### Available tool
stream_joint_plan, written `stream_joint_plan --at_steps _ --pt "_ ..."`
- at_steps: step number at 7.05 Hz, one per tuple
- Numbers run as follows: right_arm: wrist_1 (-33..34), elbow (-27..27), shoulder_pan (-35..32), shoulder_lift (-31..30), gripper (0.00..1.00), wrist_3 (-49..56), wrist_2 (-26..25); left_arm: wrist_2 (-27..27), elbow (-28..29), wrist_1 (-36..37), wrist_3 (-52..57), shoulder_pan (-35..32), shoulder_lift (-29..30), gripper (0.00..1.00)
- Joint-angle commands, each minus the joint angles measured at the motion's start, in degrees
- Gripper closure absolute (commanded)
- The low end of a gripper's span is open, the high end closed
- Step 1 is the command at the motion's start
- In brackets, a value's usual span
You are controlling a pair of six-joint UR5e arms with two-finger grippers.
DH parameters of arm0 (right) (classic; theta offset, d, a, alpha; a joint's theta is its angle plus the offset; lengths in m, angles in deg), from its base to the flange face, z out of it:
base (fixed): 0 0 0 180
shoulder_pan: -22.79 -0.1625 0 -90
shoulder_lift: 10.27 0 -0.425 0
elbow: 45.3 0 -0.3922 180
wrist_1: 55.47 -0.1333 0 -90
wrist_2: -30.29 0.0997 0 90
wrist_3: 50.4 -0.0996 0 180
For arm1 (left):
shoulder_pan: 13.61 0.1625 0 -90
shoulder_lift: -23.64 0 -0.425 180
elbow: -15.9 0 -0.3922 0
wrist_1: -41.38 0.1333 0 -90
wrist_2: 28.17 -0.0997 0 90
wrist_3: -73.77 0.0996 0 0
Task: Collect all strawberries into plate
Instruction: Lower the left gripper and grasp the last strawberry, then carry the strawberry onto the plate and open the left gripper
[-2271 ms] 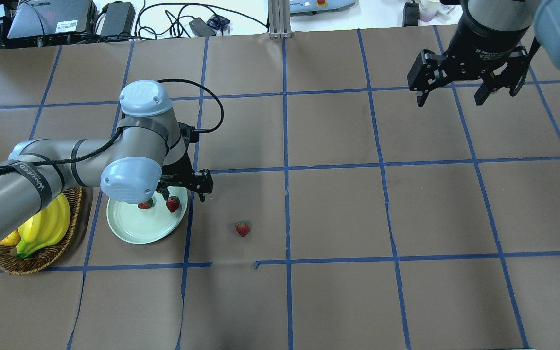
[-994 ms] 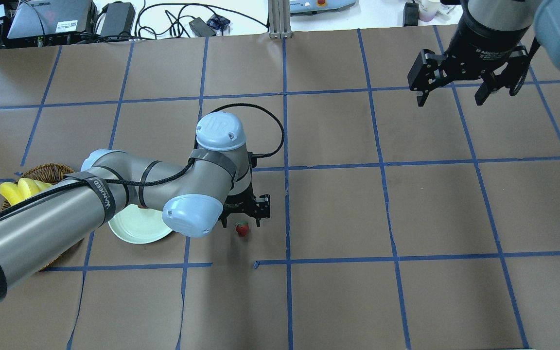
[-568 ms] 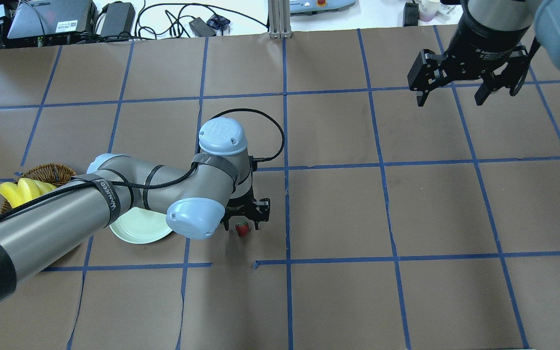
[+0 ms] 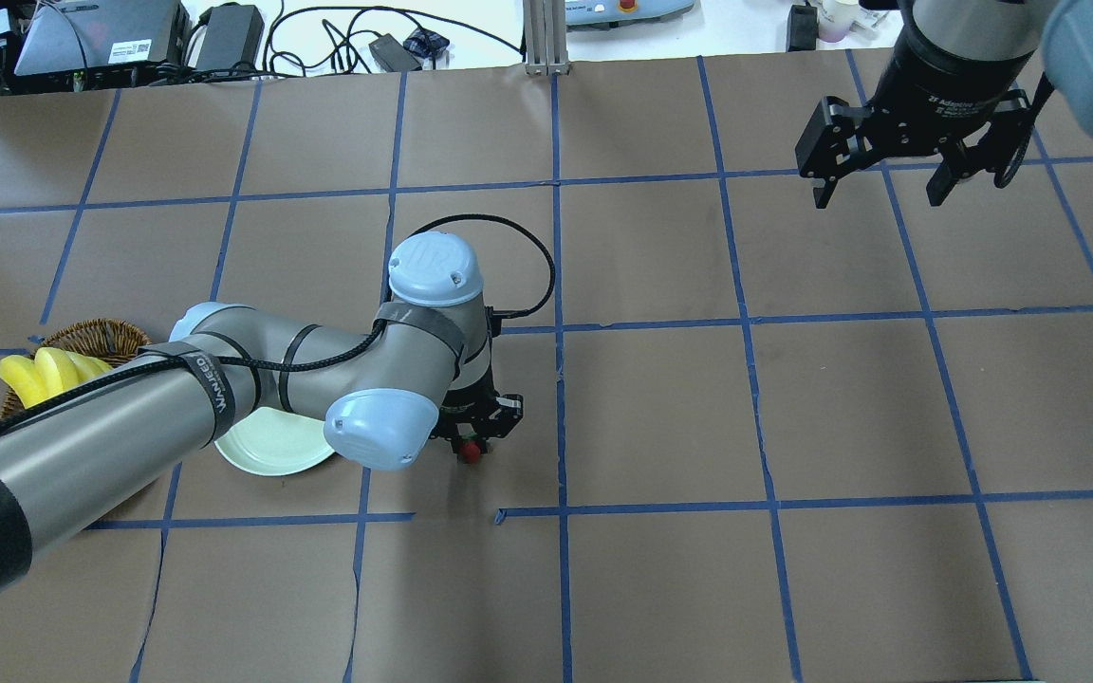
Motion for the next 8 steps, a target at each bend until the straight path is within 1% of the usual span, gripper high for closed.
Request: stream_joint_plan --at_steps 1,2,3,4,6,7,8 --pt "0.0 0.0 0.0 0.0 0.0 0.0 0.0 -0.3 0.6 -0.5 1.8 0.9 -1.6 0.93" --pt "0.0 0.1 0.0 0.0 0.0 0.2 0.0 -2.1 2.3 -2.8 3.2 3.8 -2.7 0.89" --pt "0.0 0.2 0.0 0.0 0.0 0.0 0.1 -4.0 3.8 -6.7 5.9 7.3 -3.7 0.88" --pt "-0.1 0.2 0.0 0.0 0.0 0.0 0.2 -4.5 4.2 -8.3 10.6 10.8 -4.8 0.88" --pt "-0.1 0.2 0.0 0.0 0.0 0.0 0.2 -6.8 3.6 -9.2 22.2 18.8 -6.3 0.88" --pt "-0.1 0.2 0.0 0.0 0.0 0.0 0.2 -8.5 1.9 -9.1 25.3 21.0 -6.3 0.88" --pt "-0.1 0.2 0.0 0.0 0.0 0.0 0.1 -9.1 -1.2 -7.5 29.9 22.4 -6.2 0.88"
